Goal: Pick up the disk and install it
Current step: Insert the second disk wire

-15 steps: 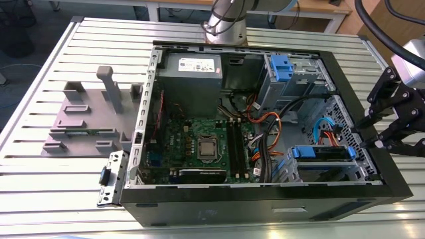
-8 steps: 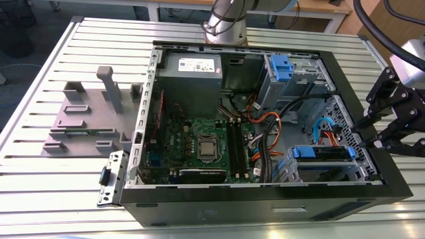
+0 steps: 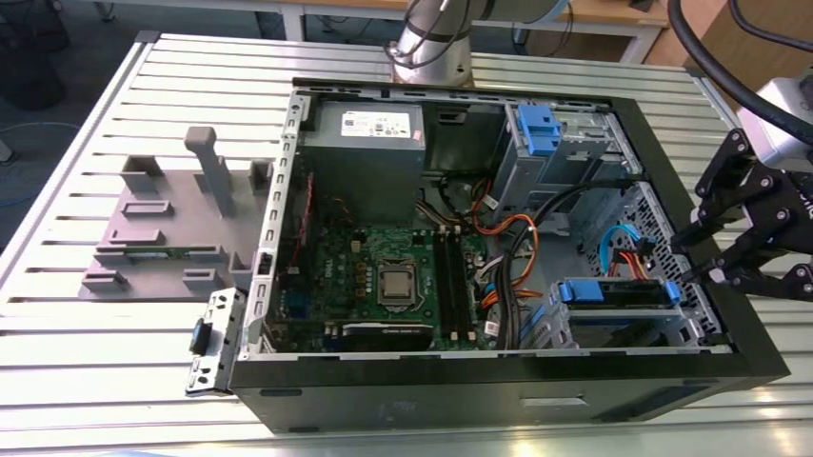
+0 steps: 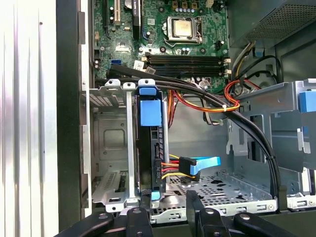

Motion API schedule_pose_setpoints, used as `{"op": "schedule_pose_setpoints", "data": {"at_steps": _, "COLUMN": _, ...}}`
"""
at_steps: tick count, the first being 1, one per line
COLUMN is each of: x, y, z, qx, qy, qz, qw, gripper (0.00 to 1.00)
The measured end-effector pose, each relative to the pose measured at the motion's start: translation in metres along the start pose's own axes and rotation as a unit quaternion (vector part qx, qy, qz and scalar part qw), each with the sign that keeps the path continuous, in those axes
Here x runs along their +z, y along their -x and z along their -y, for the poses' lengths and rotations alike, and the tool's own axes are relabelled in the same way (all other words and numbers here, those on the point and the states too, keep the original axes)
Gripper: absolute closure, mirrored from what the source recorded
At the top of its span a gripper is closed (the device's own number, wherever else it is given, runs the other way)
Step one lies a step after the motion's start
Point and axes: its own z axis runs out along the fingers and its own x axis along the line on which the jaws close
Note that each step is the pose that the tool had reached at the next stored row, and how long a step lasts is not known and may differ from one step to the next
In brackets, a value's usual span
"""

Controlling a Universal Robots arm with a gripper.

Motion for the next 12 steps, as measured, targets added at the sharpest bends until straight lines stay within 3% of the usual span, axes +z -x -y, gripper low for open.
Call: {"op": "schedule_pose_setpoints", "data": {"at_steps": 12, "x": 0.0011, "y": 0.0040, "z": -0.0002, "qx": 0.000, "qy": 0.0000, "qz": 0.0001, "qw": 1.00000, "gripper": 0.58}}
